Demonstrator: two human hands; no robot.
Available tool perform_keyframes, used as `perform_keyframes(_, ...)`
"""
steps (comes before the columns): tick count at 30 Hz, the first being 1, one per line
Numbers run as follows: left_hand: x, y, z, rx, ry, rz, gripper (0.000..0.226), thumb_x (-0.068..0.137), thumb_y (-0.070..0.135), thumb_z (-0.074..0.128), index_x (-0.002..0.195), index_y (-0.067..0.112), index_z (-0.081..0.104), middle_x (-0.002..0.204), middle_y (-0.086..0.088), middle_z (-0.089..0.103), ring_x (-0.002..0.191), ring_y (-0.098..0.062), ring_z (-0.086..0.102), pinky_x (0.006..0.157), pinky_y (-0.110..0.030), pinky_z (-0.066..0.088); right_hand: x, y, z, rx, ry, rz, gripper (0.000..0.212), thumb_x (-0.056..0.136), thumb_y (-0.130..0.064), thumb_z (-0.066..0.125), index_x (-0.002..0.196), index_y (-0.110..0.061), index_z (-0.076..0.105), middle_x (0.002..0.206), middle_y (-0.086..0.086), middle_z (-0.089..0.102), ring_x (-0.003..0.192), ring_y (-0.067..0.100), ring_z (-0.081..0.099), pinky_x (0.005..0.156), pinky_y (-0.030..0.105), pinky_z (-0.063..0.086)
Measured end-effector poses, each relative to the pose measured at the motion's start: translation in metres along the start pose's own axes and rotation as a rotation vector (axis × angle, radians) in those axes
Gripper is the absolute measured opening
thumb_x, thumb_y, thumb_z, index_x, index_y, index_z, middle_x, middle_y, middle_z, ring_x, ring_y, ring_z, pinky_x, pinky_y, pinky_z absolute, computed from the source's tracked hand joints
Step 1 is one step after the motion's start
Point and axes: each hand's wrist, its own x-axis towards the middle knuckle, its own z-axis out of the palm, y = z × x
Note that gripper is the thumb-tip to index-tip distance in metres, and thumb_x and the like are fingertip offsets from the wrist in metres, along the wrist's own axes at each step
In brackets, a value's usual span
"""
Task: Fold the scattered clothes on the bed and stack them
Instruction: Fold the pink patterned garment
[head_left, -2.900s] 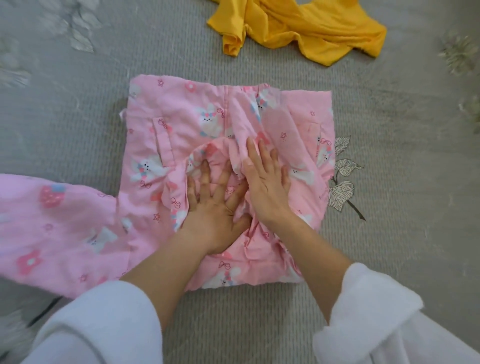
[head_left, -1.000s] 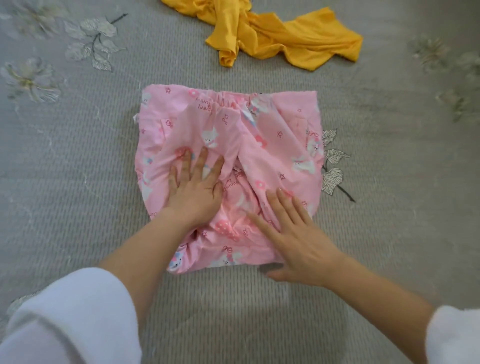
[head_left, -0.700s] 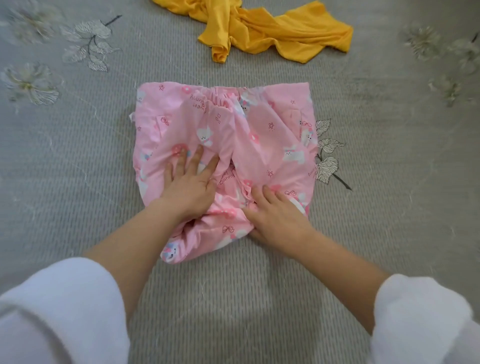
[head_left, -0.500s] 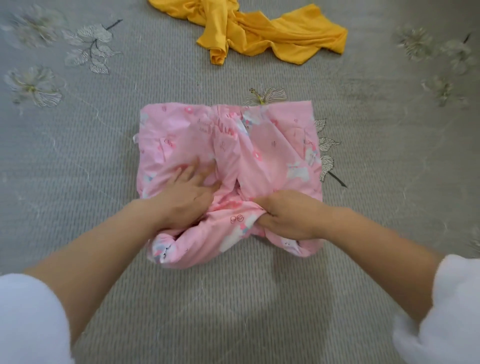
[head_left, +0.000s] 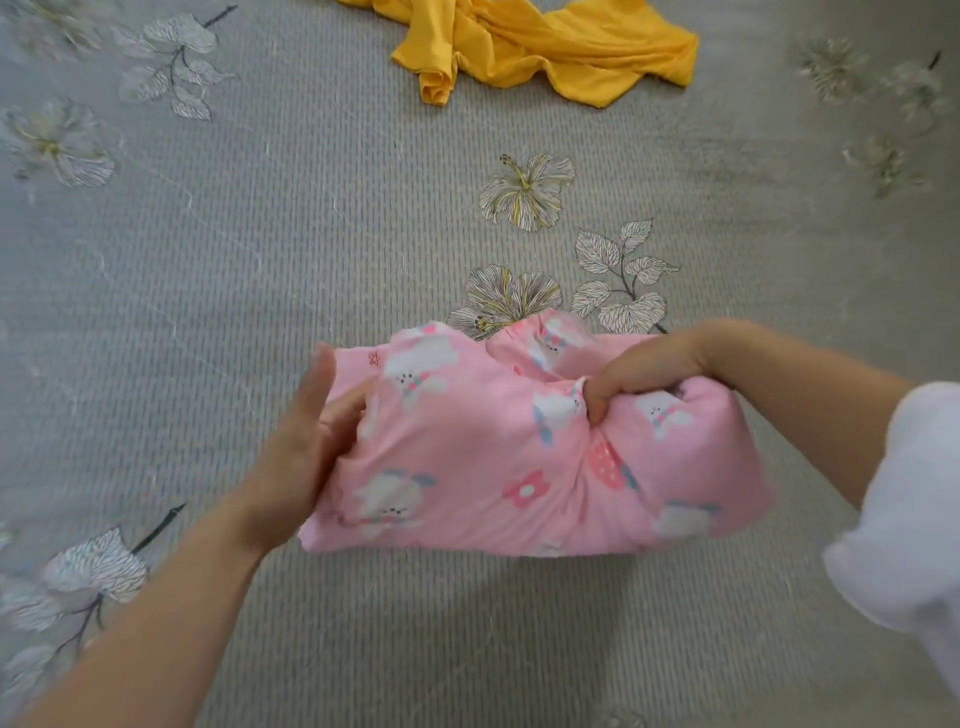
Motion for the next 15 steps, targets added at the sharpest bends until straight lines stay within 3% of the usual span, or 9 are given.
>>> perform_keyframes(1,-0.005,0.003,0.001,0.104,0.003,0.070,0.069,0.060,0.085,0.053,0.111,0.041,0.068,0.114,0.011,0.069,0.105,-0.007,0.065,0.074,-0.017,0.053,0.001,-0.007,-0.006,-0.021,0.008,0.015,0.043,0.066,-0.029,0.067,0.097,0.001,0.070,0.100,0.020,0.069,0.094,0.034,0.062,0.101,0.039,0.045)
perform_keyframes(3,-0.006,0.003,0.005,0.336,0.155,0.158,0.057,0.059,0.063,0.078,0.106,0.033,0.066,0.099,0.017,0.072,0.091,0.001,0.067,0.067,-0.011,0.050,0.003,-0.020,-0.014,-0.077,0.049,0.035,0.055,0.050,-0.036,0.074,0.091,-0.001,0.073,0.101,0.018,0.069,0.098,0.034,0.064,0.098,0.037,0.048)
perform_keyframes(5,0.005,-0.004,0.006,0.370,0.400,0.181,0.029,0.072,0.037,0.082,0.093,0.023,0.067,0.079,0.016,0.073,0.074,0.004,0.068,0.058,-0.011,0.049,-0.006,-0.030,-0.018,-0.198,0.127,-0.028,0.059,0.040,-0.039,0.077,0.087,-0.003,0.075,0.100,0.017,0.072,0.091,0.031,0.067,0.088,0.036,0.052)
perform_keyframes(8,0.019,-0.014,0.000,0.288,0.613,0.149,0.010,0.084,0.027,0.070,0.085,0.017,0.068,0.073,0.007,0.073,0.071,-0.006,0.069,0.061,-0.026,0.053,-0.030,-0.036,-0.022,-0.236,0.495,-0.378,0.017,0.073,-0.029,0.075,0.077,-0.013,0.073,0.076,0.003,0.069,0.066,0.016,0.060,0.065,0.025,0.047)
perform_keyframes(11,0.026,-0.023,-0.010,0.210,0.647,0.108,0.020,0.085,0.033,0.068,0.093,0.015,0.070,0.088,-0.005,0.074,0.084,-0.023,0.070,0.073,-0.040,0.055,-0.045,-0.016,-0.012,-0.046,1.103,-0.723,0.017,0.089,-0.026,0.061,0.098,-0.015,0.070,0.092,-0.002,0.069,0.084,0.015,0.061,0.079,0.023,0.041)
perform_keyframes(13,0.030,-0.025,-0.013,0.165,0.647,0.096,0.025,0.085,0.038,0.067,0.096,0.016,0.070,0.089,-0.005,0.074,0.086,-0.024,0.070,0.076,-0.042,0.055,-0.038,0.005,0.012,-0.224,1.516,-0.860,0.029,0.091,-0.028,0.054,0.110,-0.010,0.066,0.115,0.006,0.066,0.109,0.025,0.057,0.096,0.031,0.036)
perform_keyframes(15,0.035,-0.025,-0.015,0.108,0.647,0.083,0.025,0.085,0.040,0.066,0.096,0.019,0.071,0.090,-0.002,0.075,0.086,-0.022,0.071,0.077,-0.040,0.057,-0.020,0.023,0.045,-0.542,1.580,-0.916,0.043,0.091,-0.034,0.049,0.125,-0.011,0.060,0.139,0.011,0.052,0.131,0.028,0.042,0.108,0.048,0.027)
